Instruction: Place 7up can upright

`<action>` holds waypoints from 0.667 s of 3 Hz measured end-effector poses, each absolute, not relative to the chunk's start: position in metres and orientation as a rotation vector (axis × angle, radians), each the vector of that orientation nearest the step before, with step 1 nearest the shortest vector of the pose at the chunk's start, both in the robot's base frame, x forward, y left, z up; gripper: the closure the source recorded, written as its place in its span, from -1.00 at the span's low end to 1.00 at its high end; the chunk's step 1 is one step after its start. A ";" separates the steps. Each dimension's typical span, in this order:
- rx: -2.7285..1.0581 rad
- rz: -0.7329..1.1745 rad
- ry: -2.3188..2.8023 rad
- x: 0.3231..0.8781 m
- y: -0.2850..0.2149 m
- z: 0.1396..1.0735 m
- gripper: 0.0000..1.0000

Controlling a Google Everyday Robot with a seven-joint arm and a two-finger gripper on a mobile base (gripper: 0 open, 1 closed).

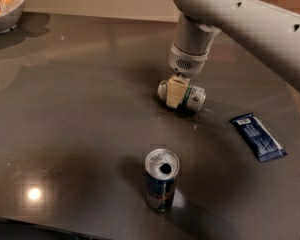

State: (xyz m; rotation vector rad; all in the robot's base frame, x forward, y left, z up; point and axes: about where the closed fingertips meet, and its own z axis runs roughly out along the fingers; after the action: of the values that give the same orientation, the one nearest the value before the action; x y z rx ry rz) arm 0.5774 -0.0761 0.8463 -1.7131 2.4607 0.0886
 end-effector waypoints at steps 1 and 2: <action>-1.679 0.153 2.373 0.576 -0.075 0.864 0.76; -1.638 0.290 2.236 0.578 -0.073 0.878 1.00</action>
Offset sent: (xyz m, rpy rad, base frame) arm -0.0091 0.0026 0.0668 0.5629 -0.1423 0.1211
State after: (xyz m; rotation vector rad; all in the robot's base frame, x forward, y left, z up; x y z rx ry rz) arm 0.5777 -0.0726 0.8779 -1.6378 2.2362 0.2899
